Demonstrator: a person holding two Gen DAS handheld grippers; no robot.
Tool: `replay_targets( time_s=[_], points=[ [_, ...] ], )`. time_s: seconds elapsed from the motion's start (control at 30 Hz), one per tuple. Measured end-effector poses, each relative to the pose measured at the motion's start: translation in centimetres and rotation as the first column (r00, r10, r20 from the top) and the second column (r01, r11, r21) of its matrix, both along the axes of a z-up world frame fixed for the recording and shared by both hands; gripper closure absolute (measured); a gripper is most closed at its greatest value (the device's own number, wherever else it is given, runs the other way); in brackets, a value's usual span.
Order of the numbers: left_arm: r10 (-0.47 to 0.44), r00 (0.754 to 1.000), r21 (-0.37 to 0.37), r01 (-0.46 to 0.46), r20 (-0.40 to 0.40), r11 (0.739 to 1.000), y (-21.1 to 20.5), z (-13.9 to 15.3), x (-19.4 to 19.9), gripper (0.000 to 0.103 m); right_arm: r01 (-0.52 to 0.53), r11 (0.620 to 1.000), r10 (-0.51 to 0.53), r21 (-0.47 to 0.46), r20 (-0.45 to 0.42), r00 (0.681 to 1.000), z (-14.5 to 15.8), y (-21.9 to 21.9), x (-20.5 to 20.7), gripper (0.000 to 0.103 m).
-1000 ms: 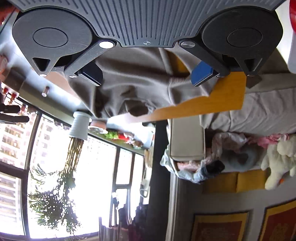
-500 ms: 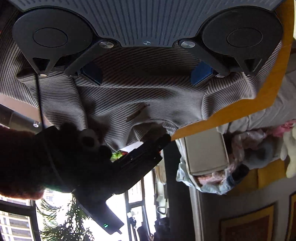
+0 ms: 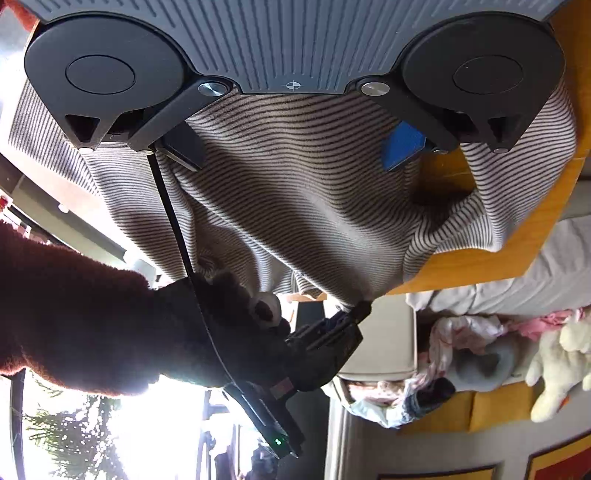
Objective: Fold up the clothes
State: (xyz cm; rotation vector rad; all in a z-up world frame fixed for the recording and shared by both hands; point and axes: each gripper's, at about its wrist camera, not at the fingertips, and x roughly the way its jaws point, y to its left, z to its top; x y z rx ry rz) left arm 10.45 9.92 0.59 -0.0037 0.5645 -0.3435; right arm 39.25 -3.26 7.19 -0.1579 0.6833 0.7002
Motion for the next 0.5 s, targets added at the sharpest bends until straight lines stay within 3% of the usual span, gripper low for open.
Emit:
replay_targets(
  time_s=[0.03, 0.1, 0.17, 0.3, 0.33, 0.4, 0.5],
  points=[
    [-0.005, 1.0, -0.004, 0.005, -0.003, 1.0, 0.2, 0.0, 0.0, 0.0, 0.014, 1.0, -0.014, 0.003, 0.048, 0.999, 0.5, -0.9, -1.1, 0.058],
    [-0.024, 1.0, -0.017, 0.024, -0.012, 1.0, 0.5, 0.1, 0.1, 0.0, 0.032, 0.999, -0.029, -0.023, 0.149, 0.988, 1.2, -2.9, -3.3, 0.048],
    [-0.067, 0.998, -0.033, 0.068, 0.01, 0.997, 1.0, 1.0, 0.7, 0.0, 0.06, 0.993, -0.036, -0.103, 0.224, 0.974, 1.0, -4.6, -4.9, 0.048],
    [-0.154, 0.985, -0.051, 0.158, 0.074, 0.986, 1.9, 3.1, 2.1, 0.0, 0.163, 0.97, -0.136, -0.182, 0.151, 0.979, -1.6, -7.8, -4.6, 0.049],
    [-0.159, 0.983, -0.052, 0.164, 0.091, 0.985, 2.1, 3.4, 2.8, 0.0, 0.193, 0.961, -0.17, -0.198, 0.124, 0.978, -2.8, -8.6, -4.5, 0.053],
    [-0.135, 0.985, -0.057, 0.141, 0.105, 0.988, 2.5, 3.6, 5.1, 0.0, 0.248, 0.933, -0.226, -0.259, 0.112, 0.968, -4.8, -9.9, -4.7, 0.058],
    [-0.062, 0.998, -0.101, 0.064, 0.021, 0.993, 3.5, 2.1, 9.1, 0.0, 0.324, 0.92, -0.309, -0.222, 0.101, 0.946, -4.9, -12.7, -5.4, 0.058]
  ],
)
